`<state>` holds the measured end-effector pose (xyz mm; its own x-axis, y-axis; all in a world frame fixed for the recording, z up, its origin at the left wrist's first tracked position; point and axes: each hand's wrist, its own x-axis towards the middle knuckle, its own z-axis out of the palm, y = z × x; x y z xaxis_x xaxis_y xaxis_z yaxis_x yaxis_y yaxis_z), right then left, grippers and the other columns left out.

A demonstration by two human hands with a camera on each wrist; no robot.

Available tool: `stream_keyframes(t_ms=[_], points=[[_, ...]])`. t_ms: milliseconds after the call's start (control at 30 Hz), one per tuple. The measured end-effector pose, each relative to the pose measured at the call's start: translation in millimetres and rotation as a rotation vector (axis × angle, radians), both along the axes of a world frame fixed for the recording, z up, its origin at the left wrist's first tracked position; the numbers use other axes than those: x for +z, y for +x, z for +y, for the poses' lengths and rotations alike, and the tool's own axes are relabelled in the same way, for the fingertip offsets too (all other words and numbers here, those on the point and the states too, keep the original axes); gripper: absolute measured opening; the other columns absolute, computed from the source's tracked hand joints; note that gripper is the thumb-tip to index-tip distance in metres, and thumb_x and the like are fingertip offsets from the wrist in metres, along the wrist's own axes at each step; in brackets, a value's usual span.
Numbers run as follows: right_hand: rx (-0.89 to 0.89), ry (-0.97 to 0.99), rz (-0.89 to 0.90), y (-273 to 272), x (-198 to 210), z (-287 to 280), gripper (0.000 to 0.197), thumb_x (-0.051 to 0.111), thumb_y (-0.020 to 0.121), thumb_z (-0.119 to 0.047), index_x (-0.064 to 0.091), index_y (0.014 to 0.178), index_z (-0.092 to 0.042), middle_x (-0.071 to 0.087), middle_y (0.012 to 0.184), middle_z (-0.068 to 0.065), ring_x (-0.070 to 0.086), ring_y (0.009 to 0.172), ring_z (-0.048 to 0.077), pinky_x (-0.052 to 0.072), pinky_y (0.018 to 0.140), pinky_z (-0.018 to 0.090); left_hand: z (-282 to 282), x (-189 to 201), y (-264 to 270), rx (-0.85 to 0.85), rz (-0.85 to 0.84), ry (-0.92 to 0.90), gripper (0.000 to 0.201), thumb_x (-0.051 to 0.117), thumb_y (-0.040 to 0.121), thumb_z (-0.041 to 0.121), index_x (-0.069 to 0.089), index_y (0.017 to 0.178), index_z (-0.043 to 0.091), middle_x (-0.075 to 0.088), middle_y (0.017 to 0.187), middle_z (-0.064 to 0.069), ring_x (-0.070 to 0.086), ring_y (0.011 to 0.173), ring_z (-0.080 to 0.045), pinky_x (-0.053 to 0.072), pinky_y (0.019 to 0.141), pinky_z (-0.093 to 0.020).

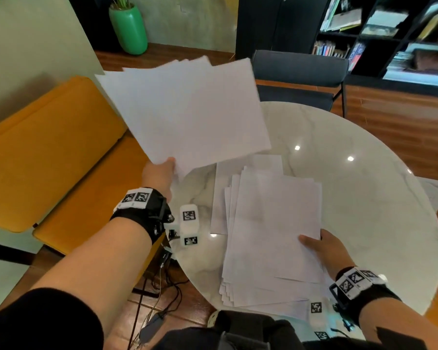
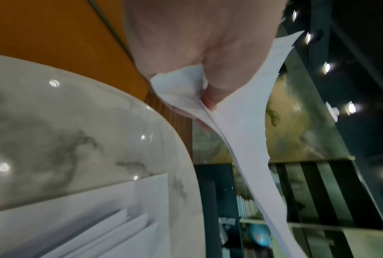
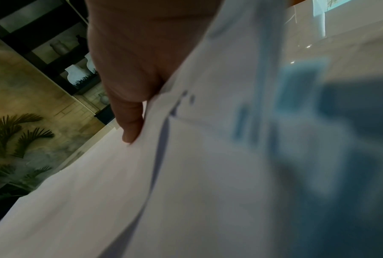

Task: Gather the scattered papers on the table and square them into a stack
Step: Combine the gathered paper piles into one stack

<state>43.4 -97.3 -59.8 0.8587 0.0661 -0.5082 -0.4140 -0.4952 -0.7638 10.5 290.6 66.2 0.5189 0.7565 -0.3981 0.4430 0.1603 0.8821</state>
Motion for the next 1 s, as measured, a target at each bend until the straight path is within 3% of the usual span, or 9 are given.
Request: stream_keyframes(t_ms=[133, 233, 367, 500, 633, 733, 867, 933, 1000], points=[[-0.039, -0.039, 0.018, -2, 9, 5, 0.035, 0.067, 0.085, -0.033, 0.064, 0.107, -0.006, 0.071, 0.103, 0.009, 0.067, 0.091, 0.032, 0.052, 0.090, 0.049, -46, -25, -10, -0.247, 0.028, -0.033, 0.045, 0.057, 0.090, 0.022, 0.051, 0.133, 0.010, 0.058, 0.134, -0.008, 0.053, 0.122, -0.031, 0.041, 0.104, -0.039], [-0.186, 0.057, 0.085, -2, 16, 7, 0.053, 0.049, 0.092, -0.051, 0.059, 0.122, -0.008, 0.061, 0.124, 0.007, 0.058, 0.114, 0.031, 0.042, 0.104, 0.044, -75, -49, -27, -0.448, 0.119, -0.066, 0.042, 0.056, 0.091, 0.017, 0.051, 0.132, 0.010, 0.059, 0.129, -0.005, 0.054, 0.121, -0.031, 0.043, 0.104, -0.040], [-0.294, 0.196, 0.143, -5, 17, 7, 0.082, 0.041, 0.083, -0.073, 0.049, 0.139, -0.015, 0.051, 0.141, 0.001, 0.047, 0.131, 0.024, 0.031, 0.113, 0.041, -92, -76, -46, -0.843, 0.281, -0.170, 0.044, 0.061, 0.089, 0.017, 0.052, 0.131, 0.010, 0.058, 0.134, -0.012, 0.055, 0.121, -0.029, 0.041, 0.107, -0.044], [-0.288, 0.269, 0.236, -4, 16, 6, 0.090, 0.050, 0.063, -0.086, 0.064, 0.122, -0.020, 0.069, 0.118, 0.002, 0.064, 0.110, 0.025, 0.043, 0.104, 0.043, -103, -79, -44, -1.165, 0.475, -0.052, 0.054, 0.064, 0.085, 0.040, 0.051, 0.133, 0.019, 0.057, 0.135, -0.004, 0.055, 0.122, -0.023, 0.041, 0.107, -0.039], [-0.360, 0.371, 0.310, -2, 21, 0, 0.088, 0.037, 0.069, -0.088, 0.066, 0.116, -0.020, 0.076, 0.099, 0.008, 0.067, 0.099, 0.028, 0.050, 0.089, 0.040, -109, -71, -35, -1.275, 0.519, 0.037, 0.055, 0.062, 0.087, 0.042, 0.050, 0.135, 0.019, 0.056, 0.137, -0.004, 0.054, 0.123, -0.023, 0.042, 0.106, -0.037], [-0.411, 0.464, 0.352, 1, 27, -9, 0.076, 0.020, 0.081, -0.081, 0.063, 0.099, -0.021, 0.075, 0.067, 0.002, 0.061, 0.084, 0.027, 0.043, 0.070, 0.032, -113, -72, -33, -1.269, 0.497, 0.071, 0.059, 0.060, 0.086, 0.048, 0.048, 0.137, 0.021, 0.056, 0.137, -0.003, 0.054, 0.122, -0.023, 0.043, 0.105, -0.038], [-0.371, 0.486, 0.324, -7, 28, -10, 0.063, 0.061, 0.070, -0.073, 0.066, 0.109, -0.023, 0.078, 0.087, 0.006, 0.072, 0.085, 0.029, 0.053, 0.077, 0.041, -129, -71, -33, -1.305, 0.460, 0.025, 0.059, 0.057, 0.085, 0.053, 0.045, 0.136, 0.026, 0.059, 0.133, -0.002, 0.058, 0.117, -0.024, 0.051, 0.096, -0.037], [-0.297, 0.451, 0.279, -10, 19, -8, 0.083, 0.088, 0.046, -0.054, 0.067, 0.115, -0.013, 0.076, 0.100, 0.011, 0.072, 0.091, 0.032, 0.053, 0.089, 0.049, -135, -68, -31, -1.295, 0.414, 0.105, 0.060, 0.052, 0.087, 0.057, 0.045, 0.136, 0.025, 0.057, 0.135, -0.001, 0.055, 0.120, -0.023, 0.045, 0.097, -0.032], [-0.270, 0.409, 0.215, -12, 13, -5, 0.083, 0.093, 0.040, -0.038, 0.068, 0.113, -0.009, 0.075, 0.103, 0.012, 0.071, 0.095, 0.034, 0.049, 0.096, 0.051, -130, -68, -26, -1.112, 0.368, 0.279, 0.050, 0.048, 0.087, 0.059, 0.055, 0.120, 0.021, 0.061, 0.117, -0.001, 0.058, 0.105, -0.022, 0.043, 0.094, -0.030]])
